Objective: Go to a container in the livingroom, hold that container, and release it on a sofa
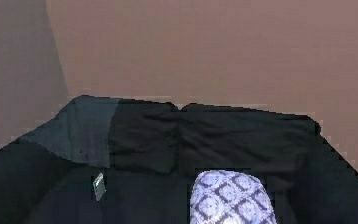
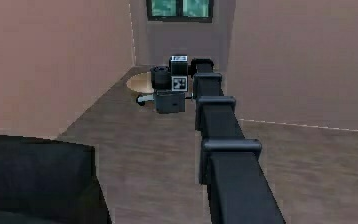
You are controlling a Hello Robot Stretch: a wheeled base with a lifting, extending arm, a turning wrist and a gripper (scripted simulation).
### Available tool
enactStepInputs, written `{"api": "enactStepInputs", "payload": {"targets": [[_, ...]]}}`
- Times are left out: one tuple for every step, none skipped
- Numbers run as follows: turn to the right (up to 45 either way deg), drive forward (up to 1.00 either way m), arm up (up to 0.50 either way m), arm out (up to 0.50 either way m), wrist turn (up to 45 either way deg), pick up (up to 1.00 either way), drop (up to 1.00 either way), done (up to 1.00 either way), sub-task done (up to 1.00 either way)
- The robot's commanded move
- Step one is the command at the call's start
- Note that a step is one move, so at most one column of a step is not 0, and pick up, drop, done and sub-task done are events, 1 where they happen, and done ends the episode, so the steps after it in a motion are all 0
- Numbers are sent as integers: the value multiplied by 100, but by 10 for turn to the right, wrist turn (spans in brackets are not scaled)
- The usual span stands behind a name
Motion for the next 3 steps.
{"api": "enactStepInputs", "payload": {"targets": [[-450,0,0,0,0,0,0,0,0],[0,5,0,0,0,0,0,0,0],[-450,0,0,0,0,0,0,0,0]]}}
